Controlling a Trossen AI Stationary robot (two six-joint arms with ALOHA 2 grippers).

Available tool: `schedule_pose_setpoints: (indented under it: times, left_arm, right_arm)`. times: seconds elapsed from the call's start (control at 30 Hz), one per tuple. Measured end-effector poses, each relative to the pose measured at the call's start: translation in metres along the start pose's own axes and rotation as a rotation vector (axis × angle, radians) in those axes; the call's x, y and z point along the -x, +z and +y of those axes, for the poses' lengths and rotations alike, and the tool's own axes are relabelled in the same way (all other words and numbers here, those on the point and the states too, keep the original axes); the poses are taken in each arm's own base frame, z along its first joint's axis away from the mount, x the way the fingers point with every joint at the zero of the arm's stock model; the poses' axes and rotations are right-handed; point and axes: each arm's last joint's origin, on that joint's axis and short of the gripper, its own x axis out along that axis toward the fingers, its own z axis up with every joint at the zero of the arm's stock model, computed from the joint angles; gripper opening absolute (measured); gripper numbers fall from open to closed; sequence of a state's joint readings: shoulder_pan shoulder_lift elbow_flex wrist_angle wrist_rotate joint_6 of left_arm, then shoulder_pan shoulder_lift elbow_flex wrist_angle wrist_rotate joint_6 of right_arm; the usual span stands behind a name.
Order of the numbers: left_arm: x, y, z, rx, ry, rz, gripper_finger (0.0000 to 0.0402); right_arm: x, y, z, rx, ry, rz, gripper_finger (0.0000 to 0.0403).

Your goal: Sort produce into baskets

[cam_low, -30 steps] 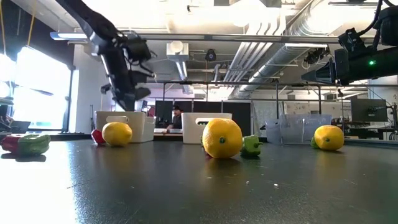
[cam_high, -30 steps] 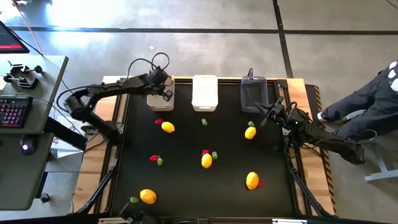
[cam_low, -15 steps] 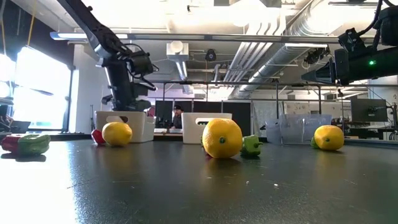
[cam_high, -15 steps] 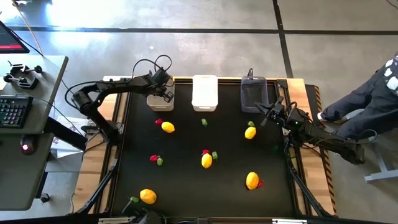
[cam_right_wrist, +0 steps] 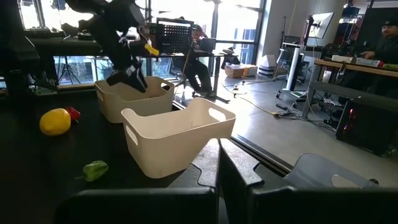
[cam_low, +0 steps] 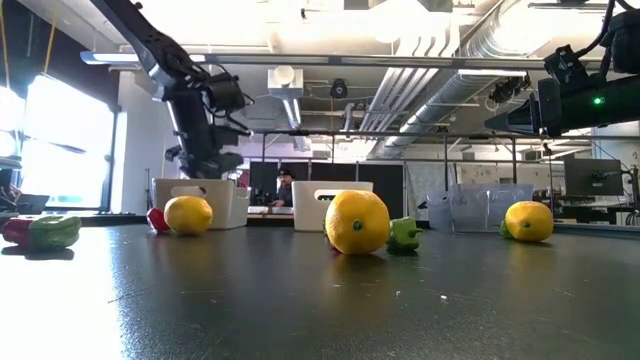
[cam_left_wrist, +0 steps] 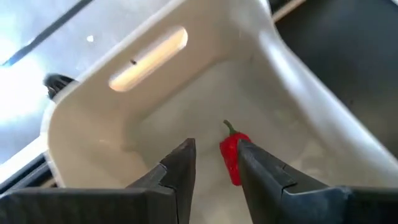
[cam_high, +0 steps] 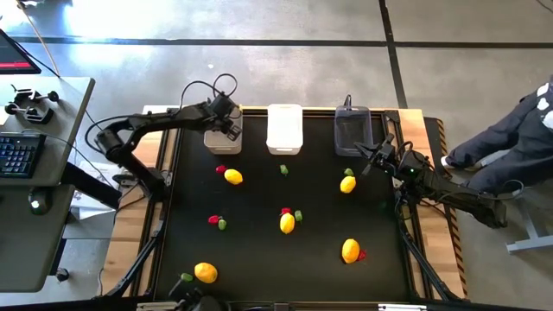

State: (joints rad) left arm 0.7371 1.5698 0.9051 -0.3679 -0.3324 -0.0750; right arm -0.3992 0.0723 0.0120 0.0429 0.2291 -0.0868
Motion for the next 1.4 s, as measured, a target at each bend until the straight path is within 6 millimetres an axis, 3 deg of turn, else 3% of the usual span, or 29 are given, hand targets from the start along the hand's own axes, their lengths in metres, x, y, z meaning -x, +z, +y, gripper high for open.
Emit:
schedule_pose_setpoints:
  times: [0.27, 0.67, 0.9, 1.17, 1.4]
  left_arm:
    - [0.043, 0.007, -0.016, -0.031, 0.016, -0.166, 0.0075]
    - [0.082, 0.004, -0.081, -0.191, -0.138, -0.389, 0.0011]
    - [0.09, -0.022, -0.12, -0.287, -0.354, -0.644, 0.0001]
    - [0.095, -0.043, -0.137, -0.417, -0.528, -0.586, 0.0001]
    - [0.129, -0.045, -0.143, -0.558, -0.747, -0.54, 0.0001]
  right_arm:
    - [0.0, 0.0, 0.0, 0.0, 0.0, 0.0, 0.0]
    - [0.0, 0.0, 0.0, 0.0, 0.0, 0.0, 0.0]
    - [0.0, 0.0, 0.0, 0.0, 0.0, 0.0, 0.0]
    - [0.0, 0.0, 0.0, 0.0, 0.0, 0.0, 0.0]
    - [0.0, 0.0, 0.0, 0.0, 0.0, 0.0, 0.0]
